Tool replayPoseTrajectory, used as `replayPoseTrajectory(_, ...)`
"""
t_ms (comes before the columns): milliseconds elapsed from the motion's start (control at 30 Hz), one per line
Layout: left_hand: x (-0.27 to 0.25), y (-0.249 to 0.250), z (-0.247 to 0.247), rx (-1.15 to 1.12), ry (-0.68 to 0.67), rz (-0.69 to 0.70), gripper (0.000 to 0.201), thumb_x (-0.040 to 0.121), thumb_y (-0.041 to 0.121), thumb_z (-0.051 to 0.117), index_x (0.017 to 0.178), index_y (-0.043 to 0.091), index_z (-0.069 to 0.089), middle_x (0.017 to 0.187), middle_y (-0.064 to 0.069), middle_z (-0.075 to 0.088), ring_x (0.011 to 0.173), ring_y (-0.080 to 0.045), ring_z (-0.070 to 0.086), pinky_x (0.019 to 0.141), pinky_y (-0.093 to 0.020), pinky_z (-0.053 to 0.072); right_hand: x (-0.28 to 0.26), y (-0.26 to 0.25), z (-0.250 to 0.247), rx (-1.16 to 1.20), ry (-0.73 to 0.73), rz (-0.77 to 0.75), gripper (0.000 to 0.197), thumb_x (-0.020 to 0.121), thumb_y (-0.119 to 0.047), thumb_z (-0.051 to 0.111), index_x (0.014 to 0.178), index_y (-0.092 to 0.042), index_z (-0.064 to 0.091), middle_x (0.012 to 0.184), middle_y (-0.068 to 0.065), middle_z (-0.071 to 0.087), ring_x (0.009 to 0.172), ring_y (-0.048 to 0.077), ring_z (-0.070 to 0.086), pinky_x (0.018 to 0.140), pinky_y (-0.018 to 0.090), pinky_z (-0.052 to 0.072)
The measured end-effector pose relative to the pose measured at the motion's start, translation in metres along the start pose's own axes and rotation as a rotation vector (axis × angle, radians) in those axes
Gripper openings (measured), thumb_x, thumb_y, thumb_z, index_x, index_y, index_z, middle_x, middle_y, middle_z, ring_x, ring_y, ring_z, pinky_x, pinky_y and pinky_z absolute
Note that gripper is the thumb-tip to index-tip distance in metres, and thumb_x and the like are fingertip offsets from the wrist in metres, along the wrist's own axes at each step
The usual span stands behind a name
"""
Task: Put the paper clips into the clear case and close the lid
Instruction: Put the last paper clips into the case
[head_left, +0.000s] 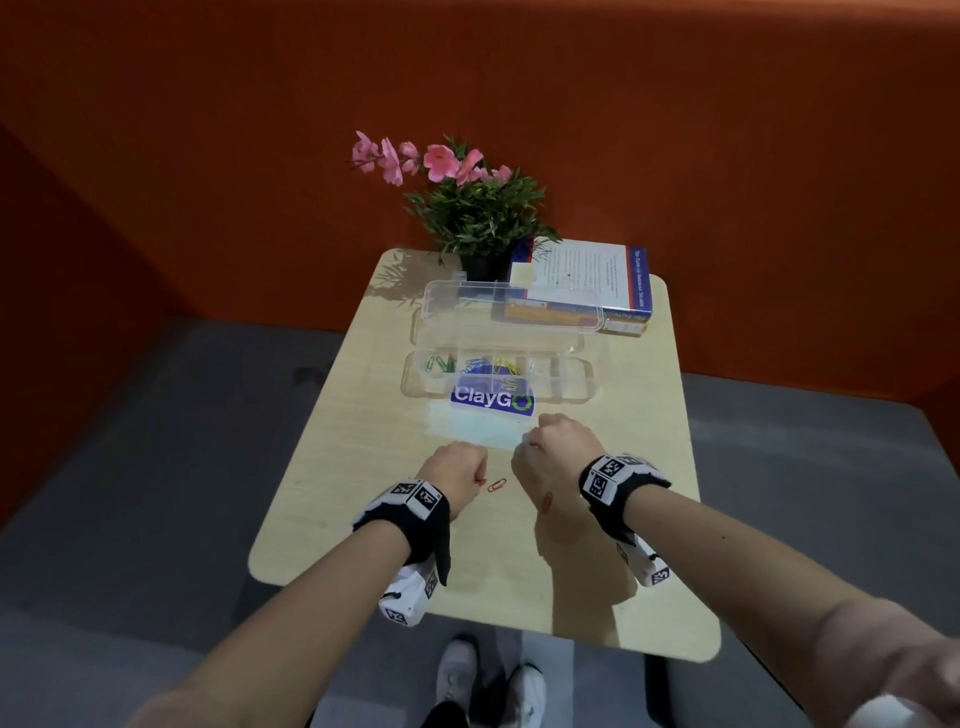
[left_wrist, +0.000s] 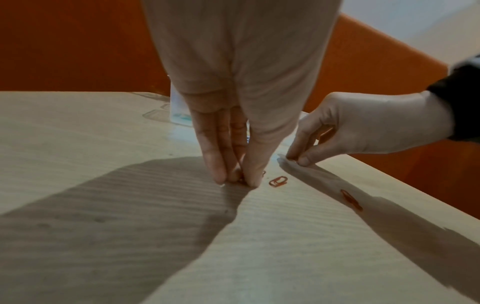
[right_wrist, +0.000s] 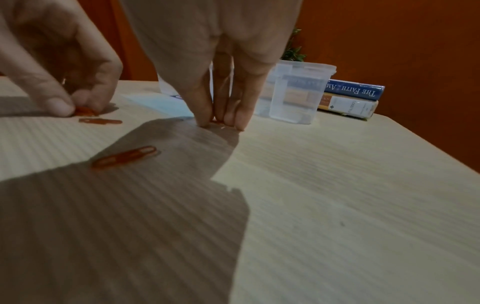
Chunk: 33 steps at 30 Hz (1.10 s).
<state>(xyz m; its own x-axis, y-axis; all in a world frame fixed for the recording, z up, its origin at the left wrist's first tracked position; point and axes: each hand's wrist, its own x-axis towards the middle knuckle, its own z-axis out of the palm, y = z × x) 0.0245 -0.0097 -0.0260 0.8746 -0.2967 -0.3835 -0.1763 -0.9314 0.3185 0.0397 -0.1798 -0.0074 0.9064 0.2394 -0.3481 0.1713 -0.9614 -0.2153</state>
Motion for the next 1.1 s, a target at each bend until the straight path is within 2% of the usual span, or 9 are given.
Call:
replayPoseTrajectory(267,0.003,0.001,0.001,0.129,0.002,0.108,0.019,0.089,0.003,0.045,0.104,0.007,0.056,0.11,-0.013,0.061,0.1,-0.032,0.058,0.085,-0.04,0.048,-0.005,-0.005,0.007,-0.004,0.052,0.007,0.035,0.095,-0.025,0.036,0.11,-0.003,0.058,0.112,0.015,0.058,0.107,0.031,0.052,0.085,0.038,0.045)
replayPoseTrajectory(433,0.005,0.001,-0.004,-0.009,0.04,0.069,0.021,0.088,0.009,0.047,0.103,0.008,0.061,0.111,-0.011,0.06,0.102,-0.029,0.058,0.089,-0.036,0.047,-0.009,0.019,0.006,0.636,0.123,0.261,0.014,0.081,-0.019,0.055,0.067,-0.016,0.056,0.083,0.011,0.068,0.075,0.028,0.061,0.067,0.033,0.05)
replayPoseTrajectory(533,0.007,0.005,-0.004,-0.099,0.019,0.044,0.017,0.088,0.011,0.047,0.098,0.008,0.061,0.106,-0.01,0.06,0.101,-0.028,0.057,0.086,-0.033,0.044,-0.017,0.028,0.006,0.981,0.006,0.304,0.021,0.084,-0.002,0.053,0.066,-0.013,0.058,0.084,0.02,0.07,0.064,0.026,0.059,0.062,0.032,0.055)
replayPoseTrajectory(600,0.008,0.01,-0.004,-0.148,0.004,0.02,0.01,0.09,0.013,0.044,0.088,0.011,0.054,0.096,-0.008,0.055,0.095,-0.027,0.054,0.081,-0.03,0.039,-0.022,0.029,0.006,1.18,-0.017,0.389,0.028,0.086,0.004,0.044,0.062,-0.006,0.056,0.069,0.017,0.058,0.054,0.023,0.049,0.043,0.021,0.044)
replayPoseTrajectory(667,0.009,0.014,-0.005,-0.198,-0.004,-0.021,0.013,0.093,0.014,0.04,0.083,0.011,0.048,0.09,-0.006,0.053,0.085,-0.025,0.049,0.075,-0.03,0.036,-0.028,0.03,0.005,1.29,-0.033,0.456,0.026,0.085,0.0,0.045,0.06,-0.004,0.051,0.058,0.01,0.045,0.046,0.021,0.04,0.04,0.019,0.03)
replayPoseTrajectory(733,0.01,0.016,-0.004,-0.283,-0.036,-0.079,0.019,0.093,0.017,0.036,0.08,0.01,0.048,0.084,-0.009,0.055,0.079,-0.025,0.049,0.072,-0.034,0.038,-0.032,0.033,0.009,1.155,-0.102,0.345,0.012,0.079,-0.01,0.055,0.071,-0.001,0.058,0.058,0.004,0.048,0.046,0.017,0.041,0.043,0.02,0.031)
replayPoseTrajectory(867,0.008,0.02,0.001,-0.497,-0.077,-0.195,0.026,0.084,0.031,0.038,0.064,0.018,0.048,0.066,-0.004,0.055,0.068,-0.024,0.052,0.067,-0.034,0.041,-0.038,0.032,0.022,0.533,-0.211,0.012,0.027,0.076,-0.014,0.069,0.103,-0.013,0.068,0.067,-0.012,0.057,0.07,0.011,0.053,0.062,0.015,0.041)
replayPoseTrajectory(1000,0.009,0.018,0.001,-0.302,-0.065,-0.162,0.027,0.085,0.034,0.055,0.064,0.025,0.042,0.081,0.0,0.056,0.078,-0.021,0.051,0.069,-0.03,0.038,-0.04,0.024,0.027,0.266,-0.143,-0.085,0.012,0.079,-0.015,0.06,0.074,-0.025,0.056,0.073,-0.008,0.059,0.078,0.016,0.053,0.069,0.019,0.035)
replayPoseTrajectory(1100,0.006,0.014,0.003,-0.188,-0.076,-0.1,0.025,0.081,0.037,0.062,0.072,0.023,0.043,0.083,0.0,0.056,0.081,-0.023,0.055,0.07,-0.033,0.043,-0.039,0.02,0.024,0.169,-0.145,-0.099,0.008,0.083,-0.014,0.054,0.08,-0.02,0.049,0.096,0.012,0.068,0.094,0.03,0.061,0.07,0.025,0.036)
